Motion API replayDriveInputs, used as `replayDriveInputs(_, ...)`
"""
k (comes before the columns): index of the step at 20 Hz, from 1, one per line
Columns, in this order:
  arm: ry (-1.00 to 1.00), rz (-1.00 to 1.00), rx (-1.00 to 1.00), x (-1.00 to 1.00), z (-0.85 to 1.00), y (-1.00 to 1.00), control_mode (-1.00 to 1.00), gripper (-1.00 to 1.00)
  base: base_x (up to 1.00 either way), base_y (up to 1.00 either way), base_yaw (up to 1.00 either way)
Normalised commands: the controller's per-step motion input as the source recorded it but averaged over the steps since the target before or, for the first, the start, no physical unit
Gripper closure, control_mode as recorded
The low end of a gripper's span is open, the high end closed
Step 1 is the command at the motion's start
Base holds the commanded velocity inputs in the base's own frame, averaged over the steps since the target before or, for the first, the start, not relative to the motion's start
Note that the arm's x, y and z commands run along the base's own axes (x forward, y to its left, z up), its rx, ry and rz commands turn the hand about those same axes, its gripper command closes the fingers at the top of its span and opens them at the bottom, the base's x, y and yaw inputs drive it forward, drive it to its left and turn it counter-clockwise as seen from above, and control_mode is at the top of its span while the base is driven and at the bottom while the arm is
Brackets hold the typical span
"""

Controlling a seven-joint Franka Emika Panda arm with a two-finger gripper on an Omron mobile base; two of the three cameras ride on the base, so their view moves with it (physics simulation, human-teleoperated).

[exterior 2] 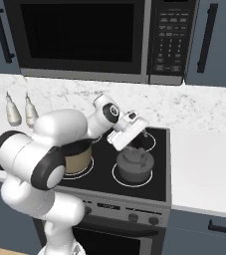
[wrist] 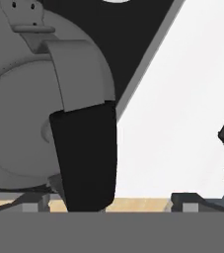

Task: Pick the kettle from the counter and place it on a stove burner. Then turn the burner on.

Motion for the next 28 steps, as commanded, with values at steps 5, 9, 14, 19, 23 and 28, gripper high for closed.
replayDriveInputs(5, -0.01, -0.02, 0.00, -0.20, 0.27, 0.19, -1.00, -1.00, 0.00, 0.00, 0.00)
replayDriveInputs(9, -0.02, 0.00, 0.01, -0.72, 0.05, 0.17, -1.00, -1.00, 0.00, 0.00, 0.00)
replayDriveInputs(14, -0.27, 0.00, 0.03, -1.00, 0.00, 0.17, -1.00, -1.00, 0.00, 0.00, 0.00)
replayDriveInputs(19, -0.54, 0.00, 0.08, -1.00, 0.18, 0.07, -1.00, -1.00, 0.00, 0.00, 0.00)
replayDriveInputs(23, -0.51, -0.06, 0.16, -0.77, 0.44, 0.34, -1.00, -1.00, 0.00, 0.00, 0.00)
replayDriveInputs(28, -0.36, -0.14, 0.23, -0.47, 0.35, 0.77, -1.00, -1.00, 0.00, 0.00, 0.00)
